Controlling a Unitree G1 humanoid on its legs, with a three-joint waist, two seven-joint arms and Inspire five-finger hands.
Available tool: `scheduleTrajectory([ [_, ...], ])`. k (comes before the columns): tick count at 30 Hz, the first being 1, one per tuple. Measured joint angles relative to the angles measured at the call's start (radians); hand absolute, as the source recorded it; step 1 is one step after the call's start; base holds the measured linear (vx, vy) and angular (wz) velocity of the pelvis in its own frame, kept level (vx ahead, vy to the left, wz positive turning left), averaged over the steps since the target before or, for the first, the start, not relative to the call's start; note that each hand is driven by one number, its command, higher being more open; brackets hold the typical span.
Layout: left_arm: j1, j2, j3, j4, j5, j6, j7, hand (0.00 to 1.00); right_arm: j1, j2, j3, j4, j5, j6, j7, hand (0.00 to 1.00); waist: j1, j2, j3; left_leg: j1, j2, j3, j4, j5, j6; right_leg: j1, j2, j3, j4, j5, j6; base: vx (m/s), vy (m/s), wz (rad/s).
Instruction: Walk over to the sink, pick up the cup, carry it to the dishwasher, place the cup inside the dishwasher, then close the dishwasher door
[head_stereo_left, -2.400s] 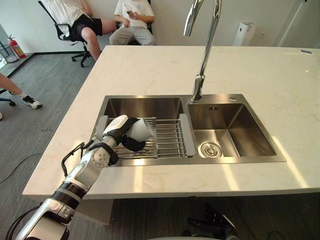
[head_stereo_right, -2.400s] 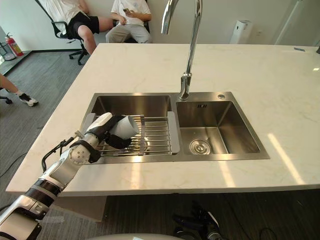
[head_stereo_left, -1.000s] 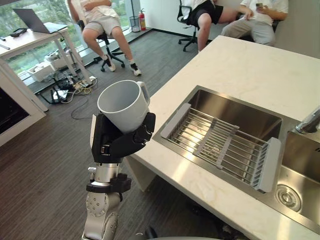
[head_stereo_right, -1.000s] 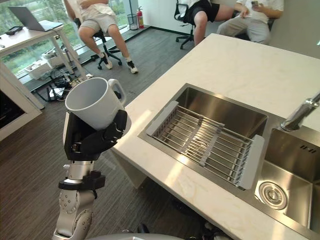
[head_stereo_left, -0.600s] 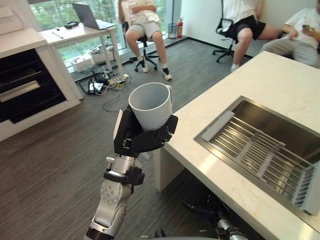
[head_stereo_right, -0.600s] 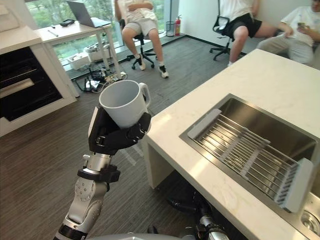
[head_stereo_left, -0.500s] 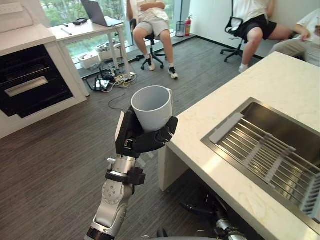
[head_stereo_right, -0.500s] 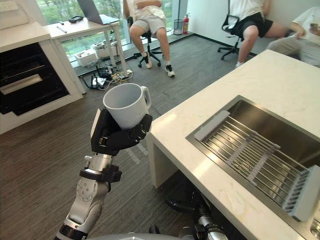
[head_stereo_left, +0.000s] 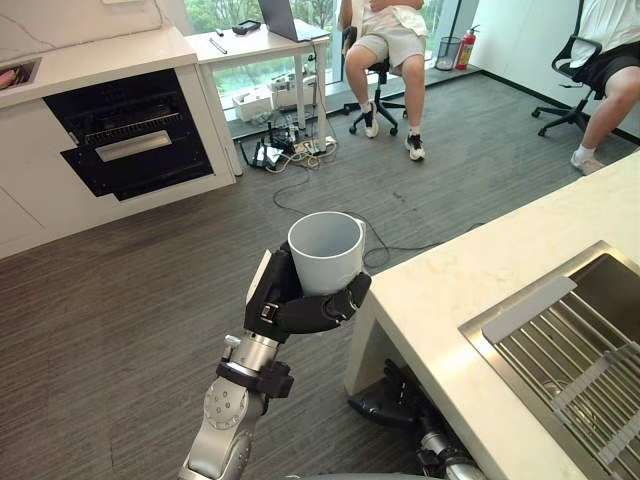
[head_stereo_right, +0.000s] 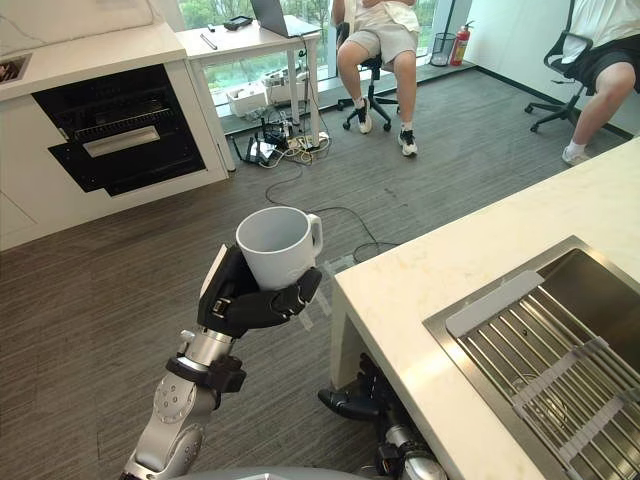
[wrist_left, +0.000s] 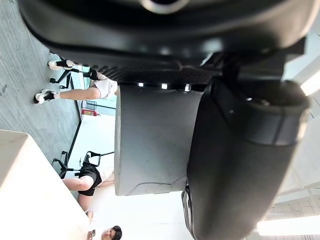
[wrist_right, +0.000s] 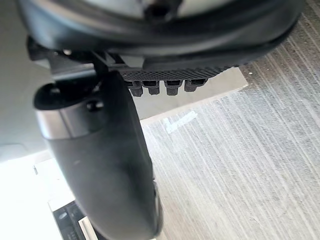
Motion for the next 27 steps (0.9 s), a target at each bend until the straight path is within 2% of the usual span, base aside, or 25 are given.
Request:
scheduleTrajectory([
  [2,0.000,-0.001,-0.009,0.000,-0.009,0.002,0.000,0.00,0.007,0.001,0.000,0.000,0.000,0.000,0.000,1.00,-0.001,0.000,0.000,-0.035,0.002,0.009,0.069,-0.013,-0.023,0.007,-0.009,-0.012,-0.004,0.001,-0.001,0.02,-0.054,0.27],
  [3,0.001,-0.005,-0.013,0.000,-0.009,0.002,0.000,0.00,0.012,-0.001,0.000,0.002,-0.001,0.000,-0.001,1.00,-0.001,-0.004,0.000,-0.050,0.004,0.020,0.100,-0.030,-0.067,0.020,-0.020,-0.027,-0.016,0.002,-0.002,0.00,-0.023,0.35],
  [4,0.000,-0.006,-0.020,0.001,-0.009,0.001,-0.002,0.00,0.014,0.001,0.001,0.007,-0.002,0.000,-0.002,1.00,-0.002,-0.012,0.001,-0.077,0.063,0.105,0.198,-0.108,-0.048,0.031,-0.029,-0.046,-0.031,0.006,-0.003,0.01,-0.017,0.45],
  [5,0.001,-0.015,-0.026,0.009,-0.012,0.001,-0.016,0.00,0.010,-0.003,0.001,0.012,-0.001,0.001,-0.006,1.00,-0.002,-0.015,-0.001,-0.108,0.206,0.211,0.335,-0.173,-0.054,0.039,-0.036,-0.060,-0.023,0.006,-0.004,0.01,0.005,0.38],
  [6,0.002,-0.016,-0.030,0.011,-0.016,0.000,-0.018,0.00,0.006,-0.008,-0.001,0.012,-0.001,0.001,-0.008,1.00,-0.003,-0.014,-0.001,-0.112,0.258,0.233,0.356,-0.177,-0.068,0.039,-0.042,-0.065,-0.017,0.005,-0.003,0.01,0.080,0.34],
  [7,0.002,-0.017,-0.040,0.011,-0.017,-0.001,-0.021,0.00,-0.003,-0.024,-0.001,0.012,0.000,0.000,-0.013,1.00,-0.009,-0.011,-0.003,-0.111,0.349,0.252,0.338,-0.142,-0.087,0.037,-0.053,-0.076,-0.001,0.002,0.000,0.00,0.085,0.23],
  [8,0.002,-0.020,-0.047,0.011,-0.017,-0.003,-0.023,0.00,-0.006,-0.033,-0.002,0.011,0.000,-0.002,-0.015,1.00,-0.013,-0.006,-0.006,-0.109,0.388,0.245,0.298,-0.070,-0.080,0.034,-0.056,-0.079,0.010,-0.004,0.004,0.01,0.152,0.27],
  [9,0.002,-0.029,-0.054,0.011,-0.017,-0.011,-0.028,0.00,-0.011,-0.046,-0.004,0.009,0.000,-0.004,-0.018,1.00,-0.018,-0.001,-0.016,-0.112,0.404,0.202,0.260,0.022,-0.144,0.028,-0.067,-0.079,0.026,-0.026,0.034,0.02,0.173,0.18],
  [11,0.007,-0.032,-0.065,0.027,-0.033,-0.022,-0.032,0.00,-0.024,-0.057,-0.010,0.017,0.015,-0.016,-0.022,1.00,-0.031,-0.016,-0.031,-0.087,0.315,0.179,0.149,0.031,-0.161,-0.001,-0.129,-0.087,0.047,-0.038,0.045,0.01,0.262,0.35],
  [12,0.005,-0.028,-0.071,0.034,-0.041,-0.025,-0.032,0.00,-0.026,-0.056,-0.011,0.020,0.019,-0.016,-0.023,1.00,-0.032,-0.018,-0.032,-0.081,0.297,0.177,0.121,0.039,-0.172,-0.004,-0.141,-0.093,0.050,-0.038,0.045,-0.02,0.220,0.41],
  [14,0.005,-0.014,-0.087,0.068,-0.059,-0.025,-0.031,0.00,-0.024,-0.050,0.003,0.025,0.019,-0.016,-0.021,1.00,-0.029,-0.027,-0.035,-0.049,0.244,0.177,0.058,0.067,-0.156,0.014,-0.179,-0.103,0.044,-0.022,0.072,-0.04,0.143,0.21],
  [17,0.002,-0.008,-0.096,0.083,-0.064,-0.025,-0.018,0.00,-0.029,-0.035,0.013,0.033,0.019,-0.017,-0.021,1.00,-0.028,-0.027,-0.037,-0.021,0.218,0.180,0.018,0.085,-0.149,0.039,-0.196,-0.108,0.018,0.003,0.104,-0.06,0.084,0.05],
  [21,-0.034,0.008,-0.132,0.082,-0.076,-0.025,-0.010,0.00,-0.034,-0.044,0.019,0.039,0.017,-0.018,-0.023,1.00,-0.031,-0.034,-0.042,0.020,0.186,0.198,-0.110,0.134,-0.152,0.044,-0.206,-0.102,-0.027,0.040,0.115,-0.07,0.073,-0.07],
  [24,-0.055,0.009,-0.132,0.083,-0.075,-0.025,0.010,0.00,-0.029,-0.045,0.012,0.039,0.017,-0.018,-0.022,1.00,-0.044,-0.043,-0.047,0.049,0.153,0.199,-0.180,0.155,-0.134,0.045,-0.224,-0.098,-0.030,0.051,0.123,0.01,0.088,0.01],
  [26,-0.056,0.005,-0.132,0.089,-0.074,-0.024,0.029,0.00,-0.016,-0.045,-0.008,0.039,0.017,-0.019,-0.021,1.00,-0.052,-0.043,-0.046,0.052,0.138,0.181,-0.176,0.148,-0.122,0.032,-0.237,-0.091,0.026,0.052,0.121,0.04,0.089,0.24],
  [27,-0.056,-0.004,-0.131,0.098,-0.072,-0.024,0.037,0.00,-0.003,-0.047,-0.013,0.040,0.015,-0.018,-0.021,1.00,-0.051,-0.042,-0.047,0.052,0.135,0.167,-0.165,0.145,-0.118,-0.004,-0.247,-0.074,0.119,0.056,0.113,0.04,0.089,0.37],
])
